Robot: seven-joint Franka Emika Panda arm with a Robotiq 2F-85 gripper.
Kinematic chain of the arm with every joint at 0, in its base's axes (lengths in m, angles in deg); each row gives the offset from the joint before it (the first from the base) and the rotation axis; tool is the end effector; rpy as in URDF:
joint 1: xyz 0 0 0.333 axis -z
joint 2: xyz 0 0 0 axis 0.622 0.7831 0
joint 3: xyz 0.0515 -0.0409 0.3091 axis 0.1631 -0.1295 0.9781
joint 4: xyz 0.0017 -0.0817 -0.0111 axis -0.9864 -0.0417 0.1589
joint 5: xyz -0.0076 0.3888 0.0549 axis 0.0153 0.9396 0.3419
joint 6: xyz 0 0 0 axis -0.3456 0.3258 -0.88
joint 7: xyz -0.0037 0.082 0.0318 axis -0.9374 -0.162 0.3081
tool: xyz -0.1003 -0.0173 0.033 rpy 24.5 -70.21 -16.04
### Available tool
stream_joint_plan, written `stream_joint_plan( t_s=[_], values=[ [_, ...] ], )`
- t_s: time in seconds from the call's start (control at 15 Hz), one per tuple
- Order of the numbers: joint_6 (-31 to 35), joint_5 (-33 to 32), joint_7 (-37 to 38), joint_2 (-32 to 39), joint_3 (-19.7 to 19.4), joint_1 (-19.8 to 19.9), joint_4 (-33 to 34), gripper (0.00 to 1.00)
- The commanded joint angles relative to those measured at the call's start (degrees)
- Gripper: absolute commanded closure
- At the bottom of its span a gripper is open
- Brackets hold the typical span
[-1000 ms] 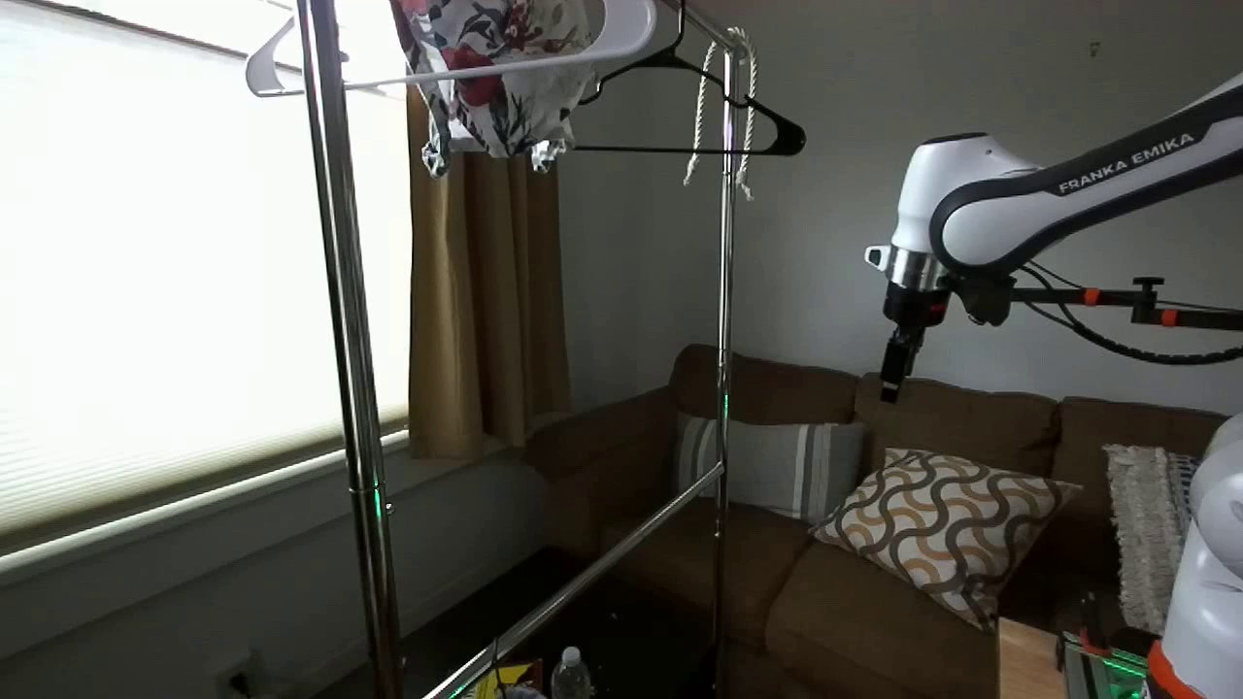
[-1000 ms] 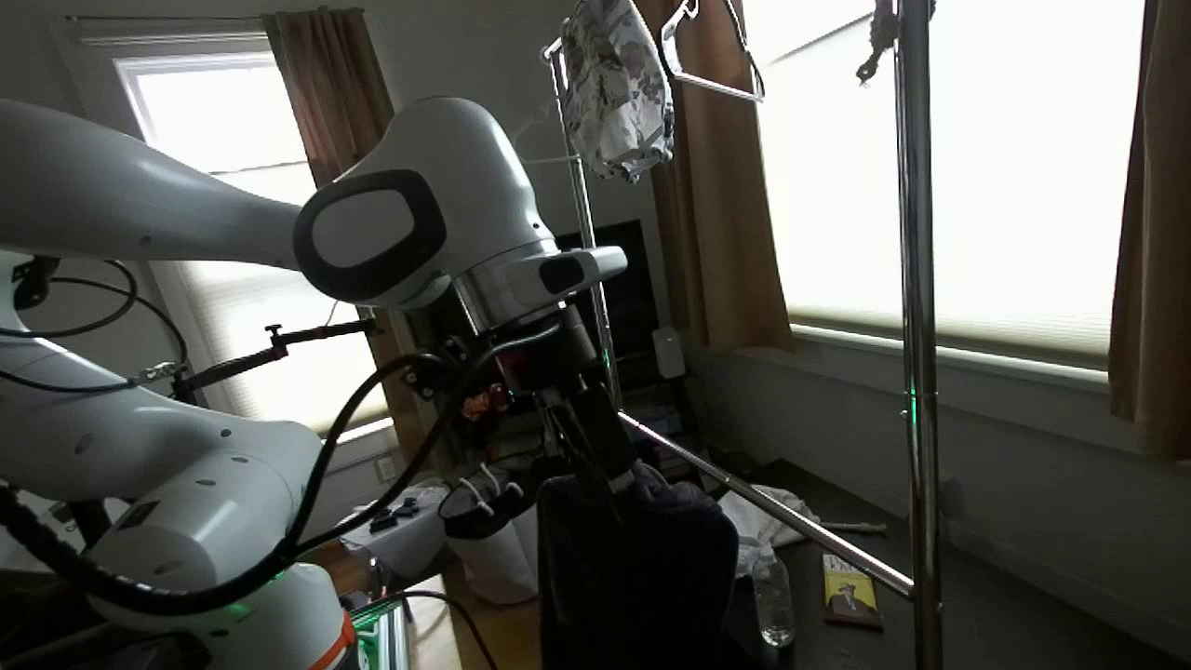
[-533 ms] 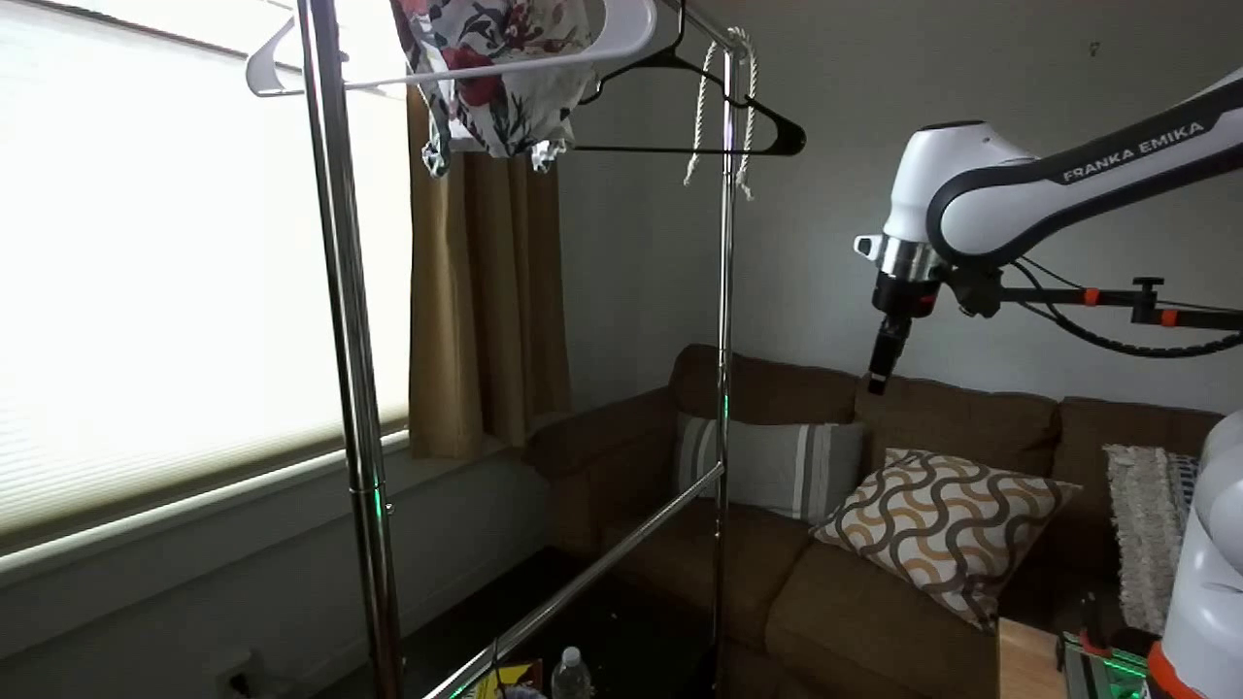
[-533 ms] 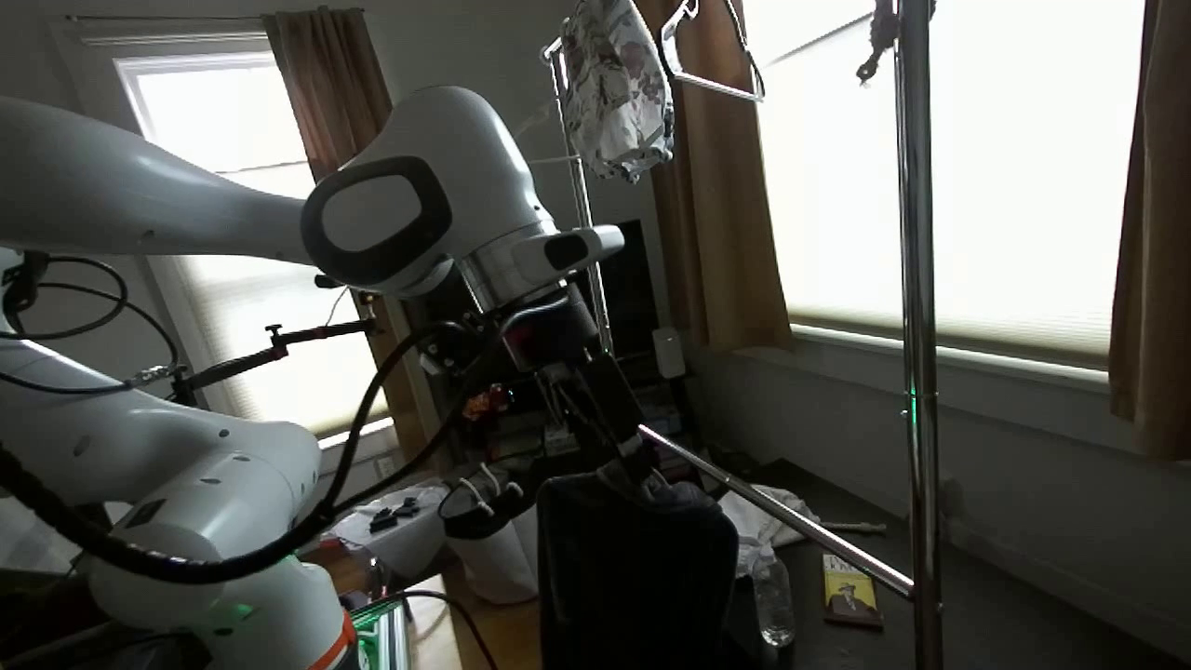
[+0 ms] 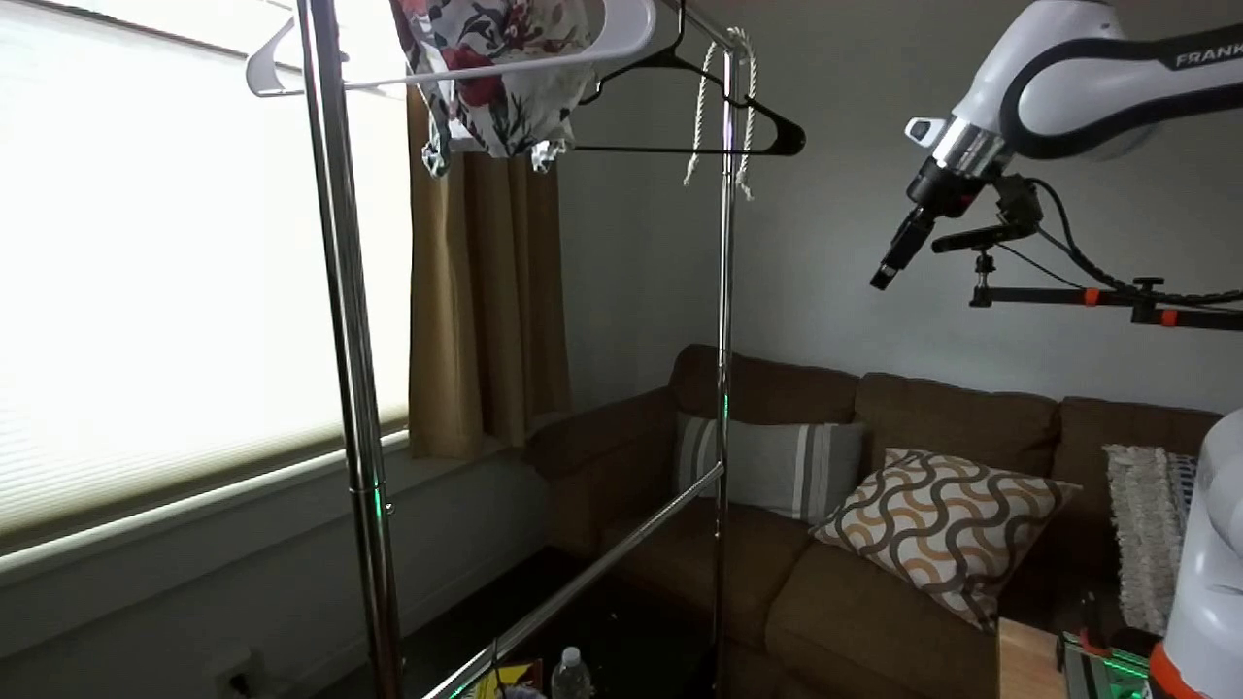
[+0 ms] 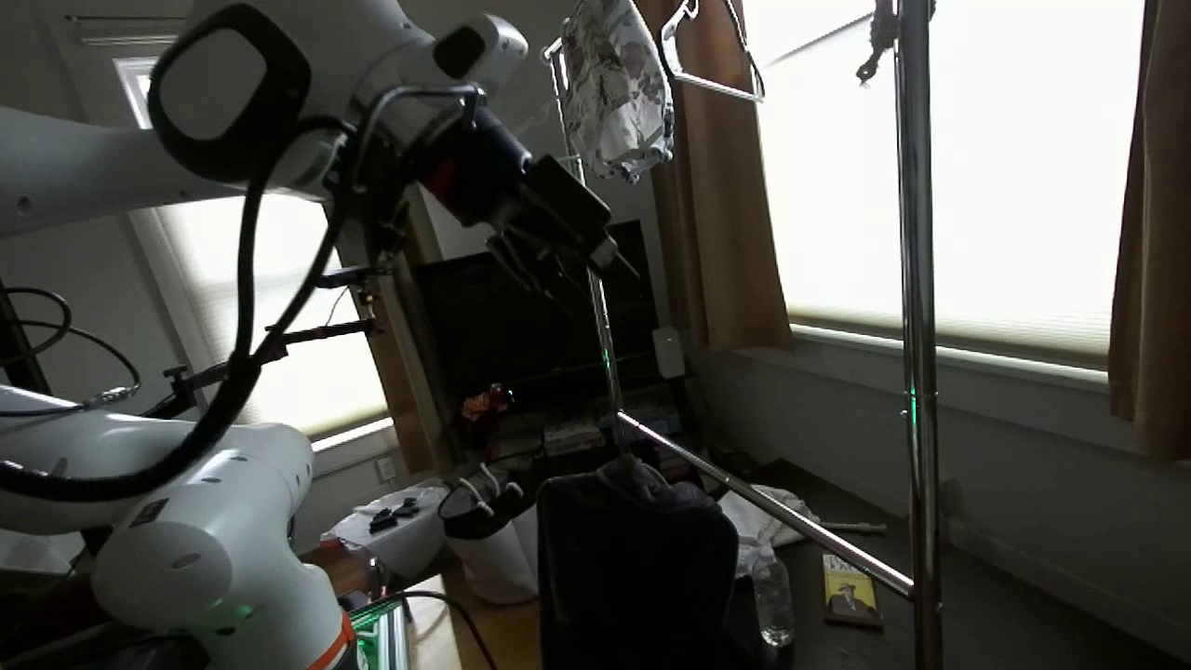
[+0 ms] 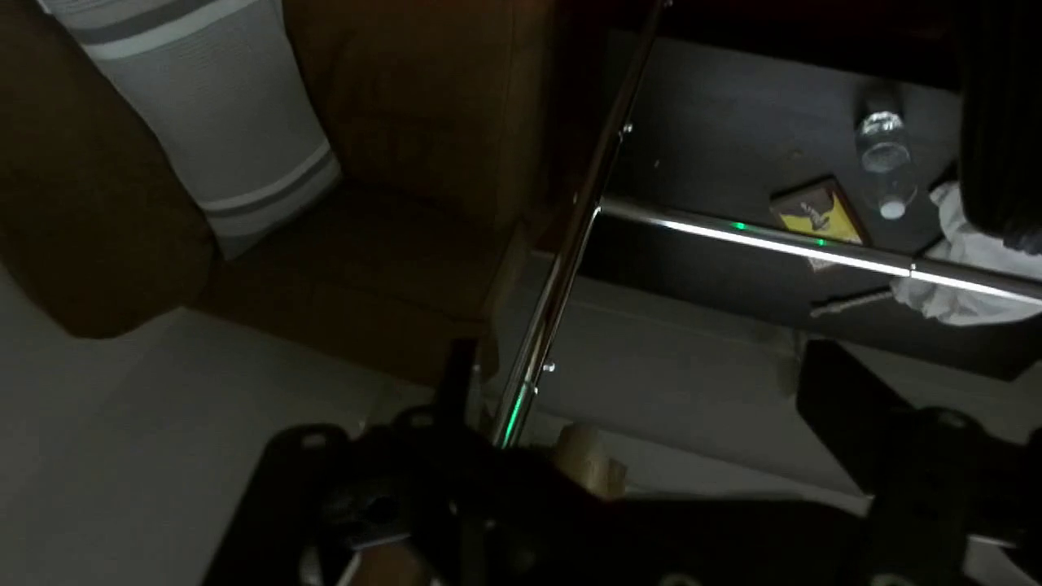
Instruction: Move the black clothes hanger from the top rail to the bottom rail
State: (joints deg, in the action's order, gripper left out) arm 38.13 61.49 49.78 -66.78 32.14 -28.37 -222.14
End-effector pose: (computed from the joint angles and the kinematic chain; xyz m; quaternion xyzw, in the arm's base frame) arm 0.2644 -0.1873 0.6117 0.9552 0.0607 0.2537 0.1400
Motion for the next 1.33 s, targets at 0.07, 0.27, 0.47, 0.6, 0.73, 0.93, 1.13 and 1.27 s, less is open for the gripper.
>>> stream_joint_plan(
  t_s=[0.07, 0.27, 0.47, 0.6, 0.73, 0.93, 1.13, 1.27],
  values=[
    [-5.79, 3.72, -0.03, 2.01, 0.17, -4.30, 11.31, 0.00],
    [-8.53, 4.90, 1.03, 3.91, 0.92, -5.82, 19.62, 0.00],
    [-5.83, 3.18, 0.53, 1.76, 0.64, -5.45, 15.94, 0.00],
    [-5.79, 4.49, -0.31, 1.05, -0.09, -6.71, 14.70, 0.00],
    [-6.83, 7.78, -3.05, 1.50, -2.49, -9.95, 17.40, 0.00],
    [-10.25, 14.08, -4.96, 3.62, -5.80, -14.19, 25.13, 0.00],
    [-16.36, 16.71, -1.93, 8.76, -6.93, -14.75, 35.40, 0.00],
    [-13.86, 15.84, -2.87, 6.06, -5.92, -13.07, 31.45, 0.00]
  ],
)
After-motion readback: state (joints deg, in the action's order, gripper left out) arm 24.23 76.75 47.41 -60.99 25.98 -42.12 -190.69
